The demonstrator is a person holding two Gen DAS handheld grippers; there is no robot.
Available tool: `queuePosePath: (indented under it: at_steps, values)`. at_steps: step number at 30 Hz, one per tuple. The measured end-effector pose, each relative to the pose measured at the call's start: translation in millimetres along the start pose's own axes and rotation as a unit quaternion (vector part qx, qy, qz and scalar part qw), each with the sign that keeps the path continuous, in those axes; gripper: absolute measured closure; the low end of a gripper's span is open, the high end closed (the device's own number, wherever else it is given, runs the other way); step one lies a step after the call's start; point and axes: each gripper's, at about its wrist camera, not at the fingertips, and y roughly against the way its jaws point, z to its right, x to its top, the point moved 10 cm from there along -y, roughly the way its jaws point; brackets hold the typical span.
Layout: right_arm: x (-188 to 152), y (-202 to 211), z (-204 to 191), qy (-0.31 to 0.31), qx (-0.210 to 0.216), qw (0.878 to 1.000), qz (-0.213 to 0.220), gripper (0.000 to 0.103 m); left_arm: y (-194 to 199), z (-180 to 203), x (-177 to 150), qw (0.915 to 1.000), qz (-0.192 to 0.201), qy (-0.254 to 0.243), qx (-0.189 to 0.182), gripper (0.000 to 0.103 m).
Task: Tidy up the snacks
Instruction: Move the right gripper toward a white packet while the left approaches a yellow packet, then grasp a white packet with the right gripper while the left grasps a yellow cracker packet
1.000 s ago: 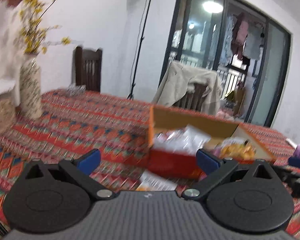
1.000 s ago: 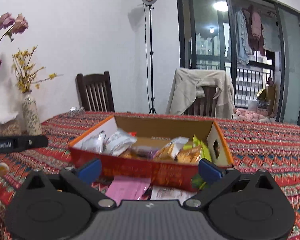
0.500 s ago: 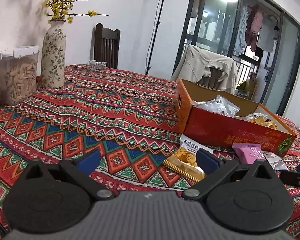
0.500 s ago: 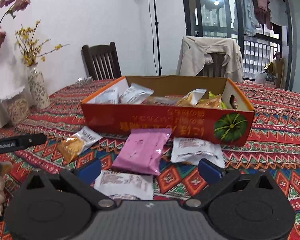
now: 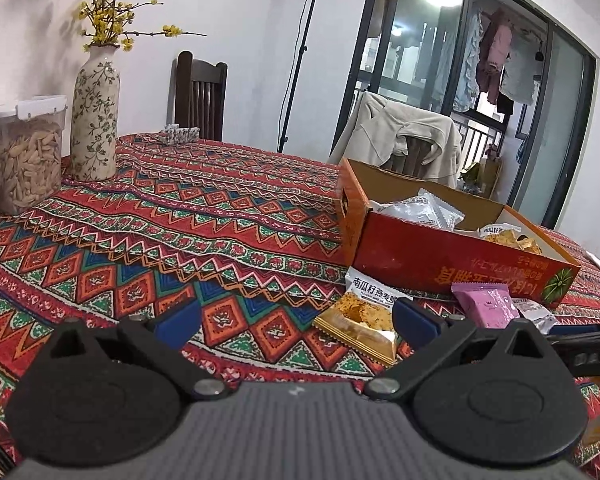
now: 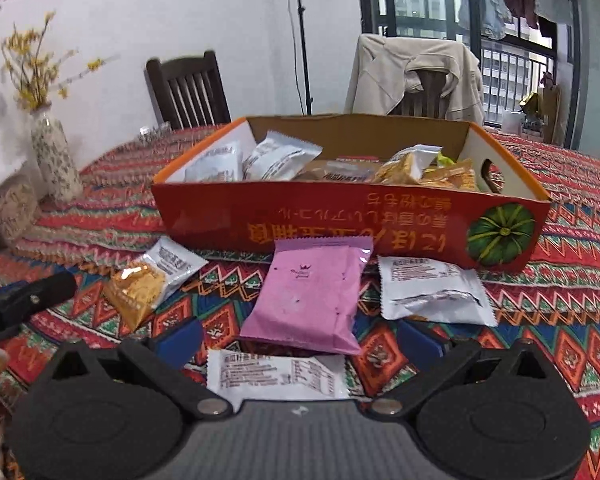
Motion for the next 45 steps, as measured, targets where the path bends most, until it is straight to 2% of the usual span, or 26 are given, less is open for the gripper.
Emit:
queuePosePath:
  at_steps: [5, 11, 22, 26, 40, 43, 45]
  values:
    - [-8, -22, -5, 0.024, -0.029, 0.999, -0.035, 0.000, -1, -3, 0, 1.0000, -0.001, 0.006, 0.000, 0.000]
    - [-11, -22, -1, 0.028, -0.022, 0.999, -0.013, 0.000, -2, -3, -1, 0.9999, -0.005, 0.009, 0.002, 0.000]
    - [-8, -22, 0, 0.034, -0.009, 0.999, -0.017, 0.000, -4, -6, -2, 0.9998, -0.011, 0.016, 0.005, 0.000]
    - [-9, -20, 0, 0.037, -0.012, 0.999, -0.013, 0.006, -5, -7, -2, 0.9997, -0.013, 0.018, 0.006, 0.000]
    - [-38, 15, 6, 0.041, -0.004, 0.999, -0.013, 0.003, -6, -9, -3, 0.9995, -0.018, 0.023, 0.006, 0.000]
    - [-37, 18, 5, 0.040, -0.001, 0.999, -0.005, 0.017, -7, -10, -3, 0.9995, -0.019, 0.025, 0.008, 0.000]
    - [-36, 20, 3, 0.042, 0.004, 0.999, 0.002, 0.038, -6, -10, -3, 0.9995, -0.019, 0.026, 0.008, 0.000]
